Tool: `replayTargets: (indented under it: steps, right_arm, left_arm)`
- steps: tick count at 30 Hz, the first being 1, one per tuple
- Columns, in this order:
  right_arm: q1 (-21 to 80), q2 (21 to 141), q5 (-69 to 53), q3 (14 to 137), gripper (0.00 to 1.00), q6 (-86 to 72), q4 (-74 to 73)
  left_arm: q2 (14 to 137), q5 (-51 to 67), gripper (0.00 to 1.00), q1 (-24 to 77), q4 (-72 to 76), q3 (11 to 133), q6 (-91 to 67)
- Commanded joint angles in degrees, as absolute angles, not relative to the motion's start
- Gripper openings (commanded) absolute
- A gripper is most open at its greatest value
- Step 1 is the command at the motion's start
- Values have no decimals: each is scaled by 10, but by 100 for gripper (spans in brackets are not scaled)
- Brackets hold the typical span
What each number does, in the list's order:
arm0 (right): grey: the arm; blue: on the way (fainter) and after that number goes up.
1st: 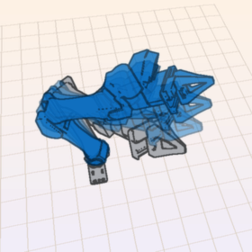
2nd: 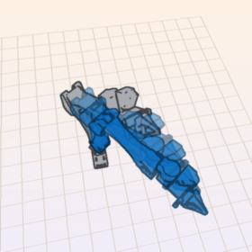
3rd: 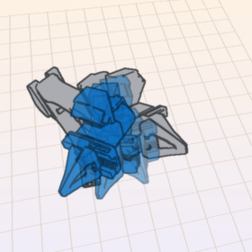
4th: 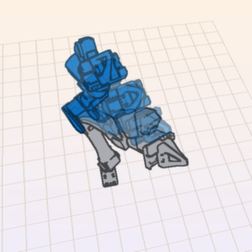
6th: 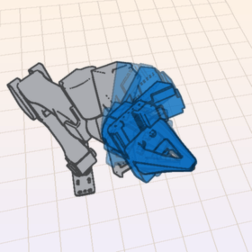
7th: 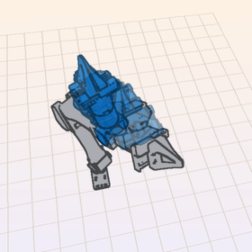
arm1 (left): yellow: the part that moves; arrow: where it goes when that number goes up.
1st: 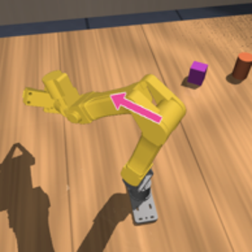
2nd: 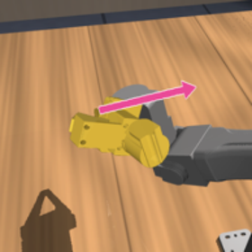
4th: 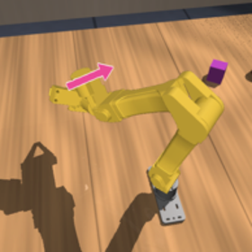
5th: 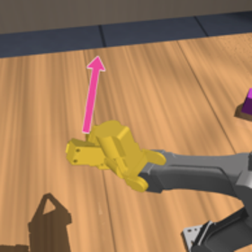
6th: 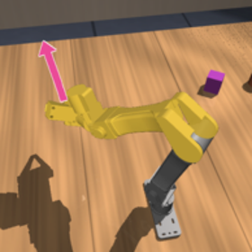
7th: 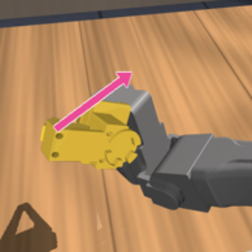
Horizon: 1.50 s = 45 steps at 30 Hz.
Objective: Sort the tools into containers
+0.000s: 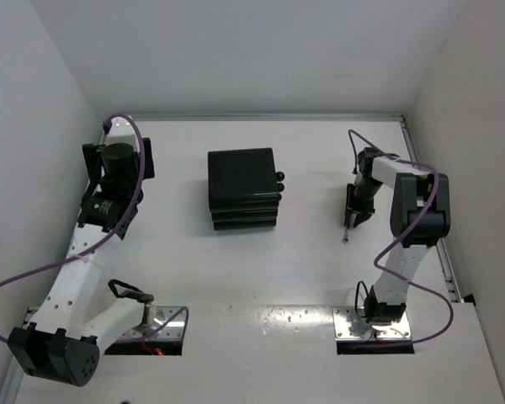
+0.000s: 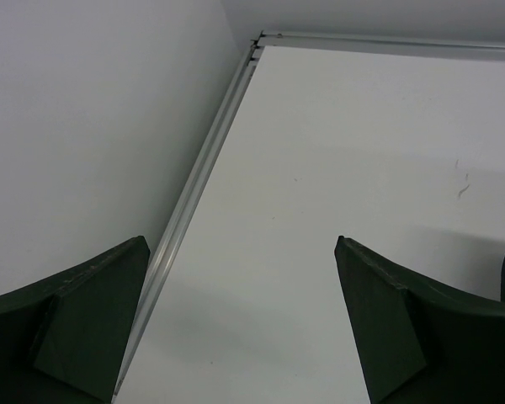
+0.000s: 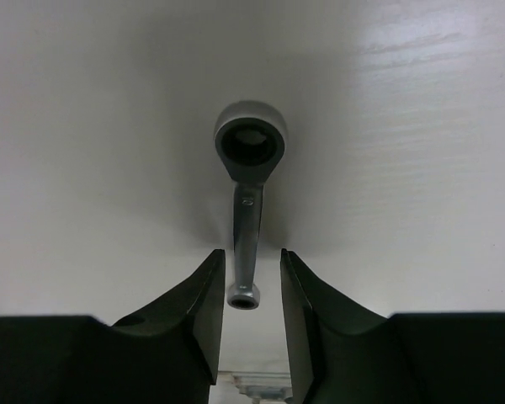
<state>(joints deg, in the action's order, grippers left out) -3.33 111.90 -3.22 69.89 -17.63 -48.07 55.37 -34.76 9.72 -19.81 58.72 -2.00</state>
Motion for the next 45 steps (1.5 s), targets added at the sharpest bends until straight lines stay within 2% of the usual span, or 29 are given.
replayTargets:
  steps: [1, 15, 17, 21, 25, 31, 36, 41, 45]
  right_arm:
    - [-33, 1128, -8, 722, 33, -196, -473]
    - [-28, 1162, -8, 734, 28, -196, -456]
    - [-23, 1167, -8, 734, 24, -196, -456]
    - [-17, 1172, -8, 734, 0, -196, -456]
    - [-11, 1133, -29, 734, 0, -181, -456]
    - [-5, 1004, -131, 735, 0, -114, -476]
    - [0, 919, -203, 834, 0, -32, -533]
    - [39, 902, -393, 961, 0, 31, -549]
    - [91, 931, -445, 1032, 0, 11, -516]
  left_arm:
    - [542, -359, 99, 91, -178, 579, -18]
    - [548, -337, 99, 75, -172, 574, -18]
    - [548, -337, 99, 75, -172, 574, -18]
    - [548, -331, 99, 75, -172, 574, -18]
    - [548, -324, 99, 75, -172, 562, -18]
    - [537, -272, 99, 75, -172, 555, -11]
    - [537, -258, 99, 75, -172, 555, -11]
    - [542, -252, 99, 75, -172, 555, -11]
    - [548, -252, 99, 75, -172, 555, -11]
